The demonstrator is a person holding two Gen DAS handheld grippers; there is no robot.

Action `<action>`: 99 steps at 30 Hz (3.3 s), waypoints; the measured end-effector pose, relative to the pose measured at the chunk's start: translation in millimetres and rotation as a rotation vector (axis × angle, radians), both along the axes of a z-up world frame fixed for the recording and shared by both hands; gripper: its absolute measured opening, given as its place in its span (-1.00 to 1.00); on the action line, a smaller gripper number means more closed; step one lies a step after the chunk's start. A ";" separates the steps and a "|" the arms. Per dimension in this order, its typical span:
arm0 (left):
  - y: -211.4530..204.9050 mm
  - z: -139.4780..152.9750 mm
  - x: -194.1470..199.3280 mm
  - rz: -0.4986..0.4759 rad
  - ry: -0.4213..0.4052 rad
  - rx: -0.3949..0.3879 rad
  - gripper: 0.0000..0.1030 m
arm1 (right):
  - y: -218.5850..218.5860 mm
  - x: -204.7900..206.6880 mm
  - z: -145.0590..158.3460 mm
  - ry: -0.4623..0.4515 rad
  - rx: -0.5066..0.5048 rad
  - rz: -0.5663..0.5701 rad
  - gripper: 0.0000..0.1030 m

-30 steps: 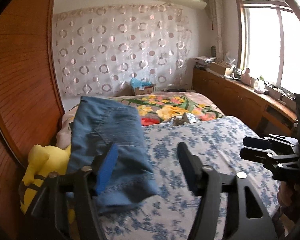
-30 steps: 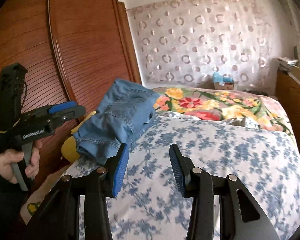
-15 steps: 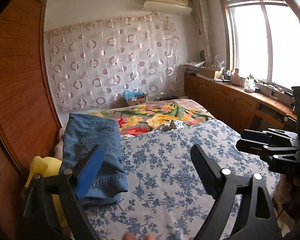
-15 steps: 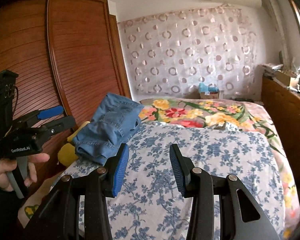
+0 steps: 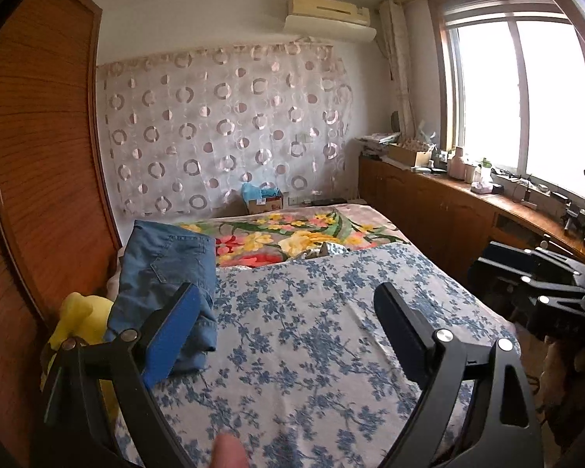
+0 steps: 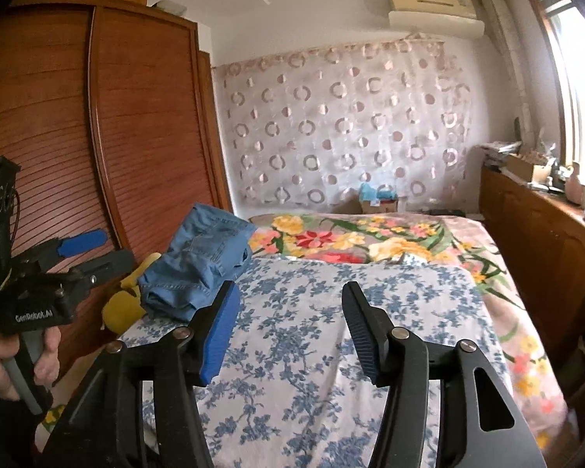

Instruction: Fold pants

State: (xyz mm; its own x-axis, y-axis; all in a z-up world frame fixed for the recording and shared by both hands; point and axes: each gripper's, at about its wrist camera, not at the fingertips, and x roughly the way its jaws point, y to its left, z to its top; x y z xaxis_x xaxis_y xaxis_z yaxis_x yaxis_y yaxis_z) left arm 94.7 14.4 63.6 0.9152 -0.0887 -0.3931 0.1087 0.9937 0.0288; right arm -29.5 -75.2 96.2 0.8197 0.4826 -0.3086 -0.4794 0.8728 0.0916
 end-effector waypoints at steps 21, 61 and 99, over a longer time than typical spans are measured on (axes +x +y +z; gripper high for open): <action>-20.6 1.7 -37.7 0.077 -0.008 -0.028 0.76 | -6.8 -50.7 6.6 -0.075 0.005 -0.106 0.35; -20.4 -1.1 -44.5 0.081 -0.011 -0.036 0.77 | -14.2 -42.2 0.9 -0.065 -0.001 -0.110 0.36; -18.3 1.8 -53.0 0.083 -0.018 -0.041 0.77 | -18.6 -44.3 -0.6 -0.074 -0.002 -0.105 0.36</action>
